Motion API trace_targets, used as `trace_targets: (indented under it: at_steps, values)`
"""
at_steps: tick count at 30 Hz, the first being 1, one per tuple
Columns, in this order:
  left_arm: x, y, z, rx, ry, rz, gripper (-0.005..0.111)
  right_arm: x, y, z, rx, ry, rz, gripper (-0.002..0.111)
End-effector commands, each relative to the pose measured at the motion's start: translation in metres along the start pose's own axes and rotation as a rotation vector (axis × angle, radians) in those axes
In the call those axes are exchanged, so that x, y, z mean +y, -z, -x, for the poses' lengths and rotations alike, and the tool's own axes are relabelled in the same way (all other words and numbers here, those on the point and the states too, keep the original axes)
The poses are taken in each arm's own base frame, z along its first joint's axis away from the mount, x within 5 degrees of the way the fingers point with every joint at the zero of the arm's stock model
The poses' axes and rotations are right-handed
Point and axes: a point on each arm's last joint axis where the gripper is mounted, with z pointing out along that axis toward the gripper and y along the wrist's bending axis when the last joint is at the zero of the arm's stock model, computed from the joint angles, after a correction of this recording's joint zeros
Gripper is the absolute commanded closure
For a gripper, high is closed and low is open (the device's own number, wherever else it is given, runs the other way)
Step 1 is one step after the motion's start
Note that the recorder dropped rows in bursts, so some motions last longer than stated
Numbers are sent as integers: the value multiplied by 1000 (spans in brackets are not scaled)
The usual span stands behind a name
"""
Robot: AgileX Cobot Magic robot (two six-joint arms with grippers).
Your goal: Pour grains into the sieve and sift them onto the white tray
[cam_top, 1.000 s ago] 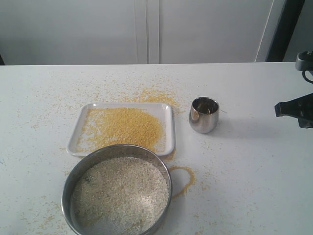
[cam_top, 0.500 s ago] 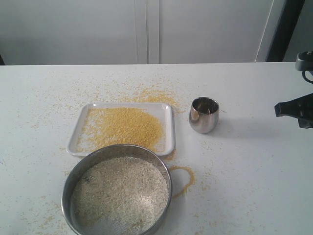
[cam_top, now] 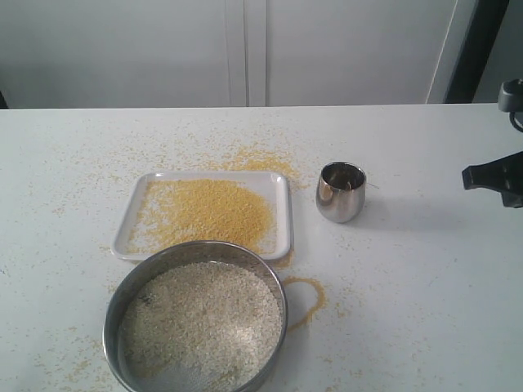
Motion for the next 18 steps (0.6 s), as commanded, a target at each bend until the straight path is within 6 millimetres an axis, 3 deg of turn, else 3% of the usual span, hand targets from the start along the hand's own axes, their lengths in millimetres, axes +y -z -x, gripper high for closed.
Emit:
trace_targets:
  at_steps: [1,9,18]
  values:
    - [0,0,-1,-4,11,0,107,-1,33,3,-117,-8,-6,108]
    - [0,0,-1,-4,11,0,107,5,115,-5,-395,14,9,108]
    - [0,0,-1,-4,11,0,107,21,179,-23,-663,76,89,108]
